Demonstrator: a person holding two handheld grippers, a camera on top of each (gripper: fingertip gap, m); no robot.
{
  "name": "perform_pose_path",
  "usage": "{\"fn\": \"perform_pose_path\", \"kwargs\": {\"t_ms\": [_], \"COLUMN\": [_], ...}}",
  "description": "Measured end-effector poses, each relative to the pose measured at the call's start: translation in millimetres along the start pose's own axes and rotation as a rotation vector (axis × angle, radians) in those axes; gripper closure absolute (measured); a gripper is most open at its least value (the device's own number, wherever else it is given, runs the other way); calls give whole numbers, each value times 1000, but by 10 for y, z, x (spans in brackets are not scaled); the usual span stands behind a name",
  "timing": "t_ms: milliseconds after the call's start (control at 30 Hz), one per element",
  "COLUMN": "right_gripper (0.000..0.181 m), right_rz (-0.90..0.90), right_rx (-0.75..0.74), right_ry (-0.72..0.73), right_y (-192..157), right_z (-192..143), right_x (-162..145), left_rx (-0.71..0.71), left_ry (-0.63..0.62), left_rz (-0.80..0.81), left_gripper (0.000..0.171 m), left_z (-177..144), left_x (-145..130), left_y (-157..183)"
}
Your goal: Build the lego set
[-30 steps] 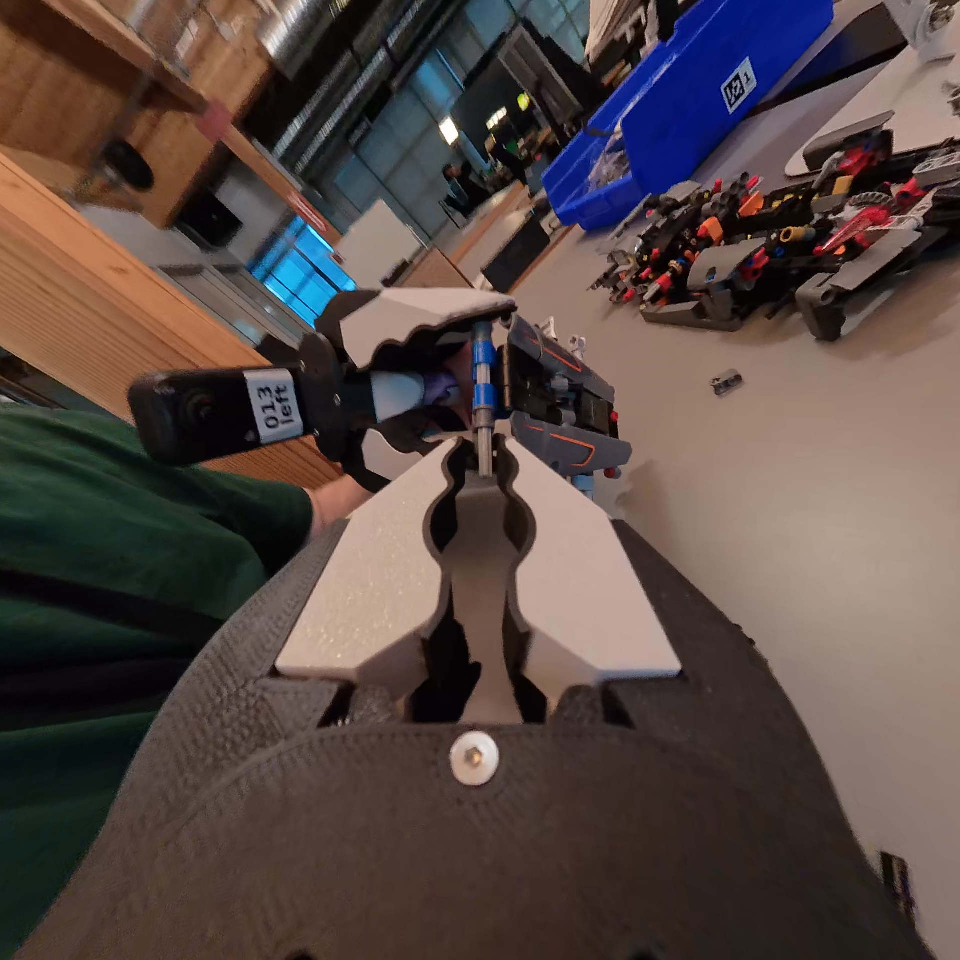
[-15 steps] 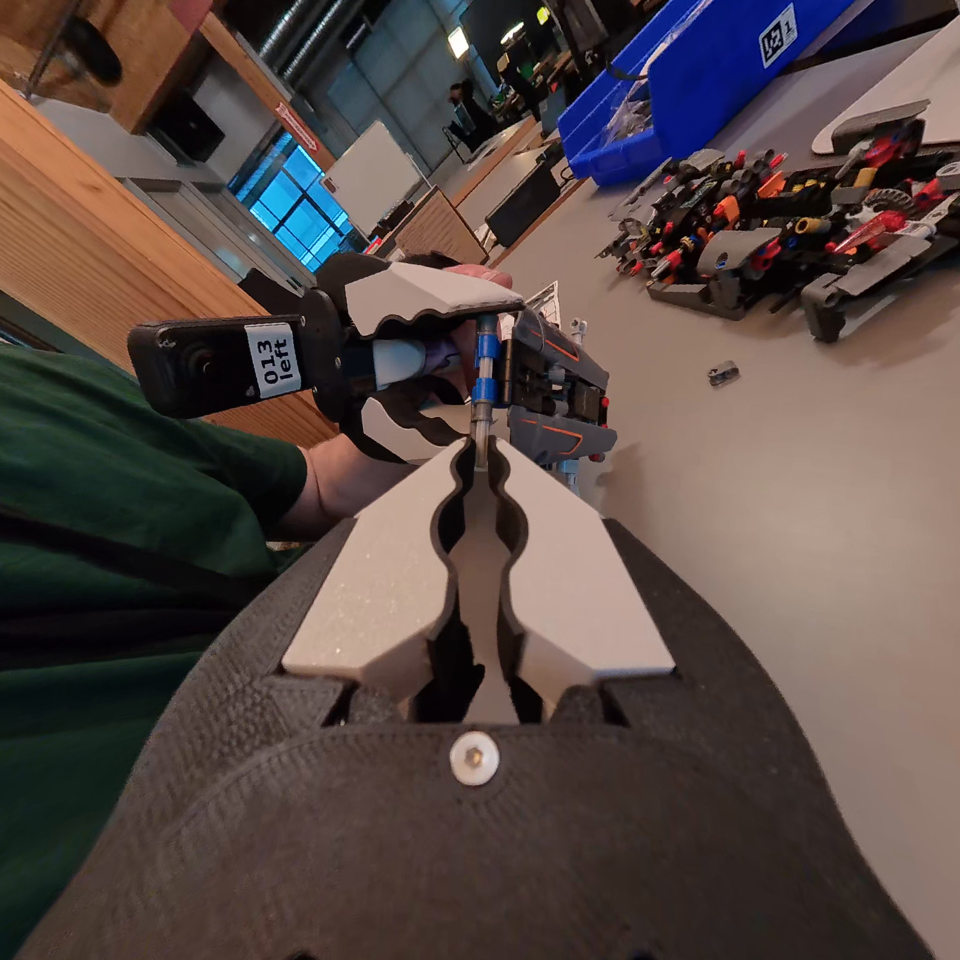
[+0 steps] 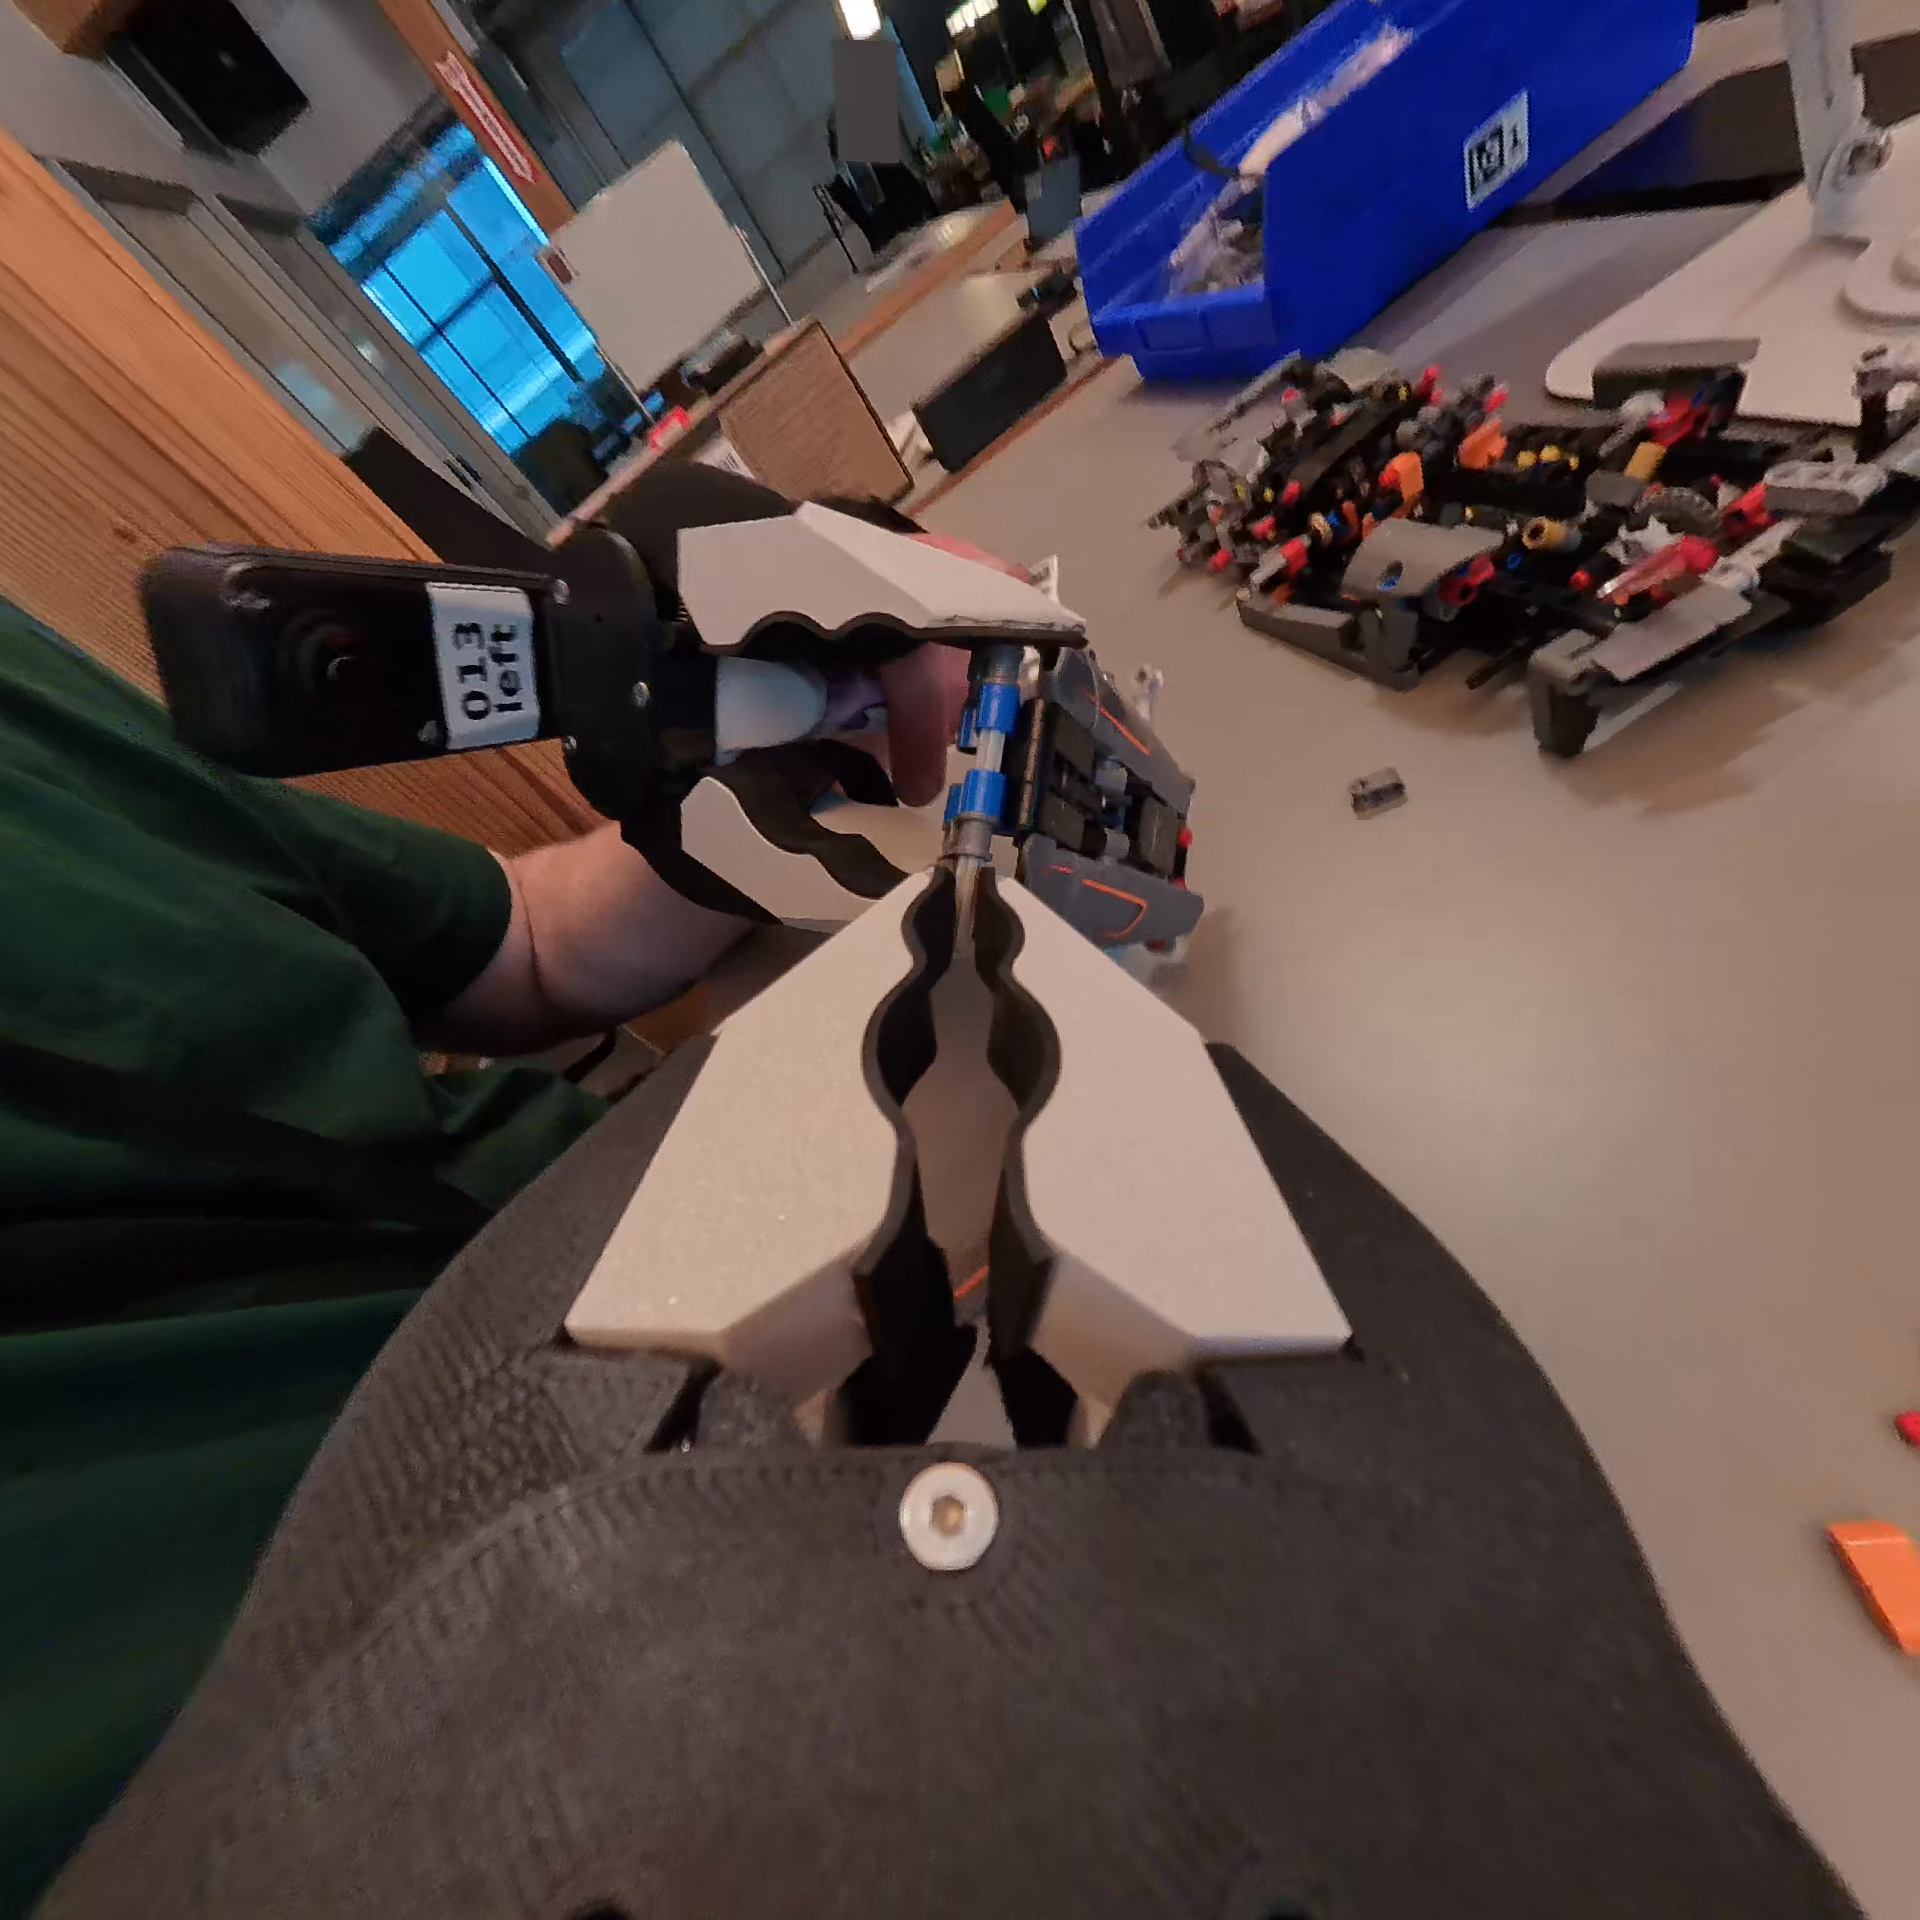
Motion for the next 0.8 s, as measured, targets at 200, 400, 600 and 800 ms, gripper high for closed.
{"fn": "perform_pose_path", "kwargs": {"t_ms": [200, 400, 600, 800], "right_gripper": [179, 180, 181, 181], "right_rz": [-45, -357, -530, -665], "right_rx": [1, -196, -308, -377], "right_ry": [54, 21, 10, -15], "right_y": [-35, -232, -347, -430], "right_z": [-12, -6, 12, 46], "right_x": [43, 171, 240, 295], "left_rx": [24, 43, 27, 17], "left_ry": [37, 92, 152, 194], "left_rz": [-64, -225, -400, -520], "left_gripper": [118, 117, 118, 118], "left_z": [-20, -13, -7, -10], "left_x": [21, 19, 13, -2], "left_y": [-60, -154, -224, -275]}}
Point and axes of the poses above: each gripper's, where its closed fingertips meet, z out along the fingers, x out of its top, y = z × x across the jaws, the point moved 8 cm from there along -z, back along the fingers, and after that the axes turned 8 degrees about y, right-handed, at the moved point
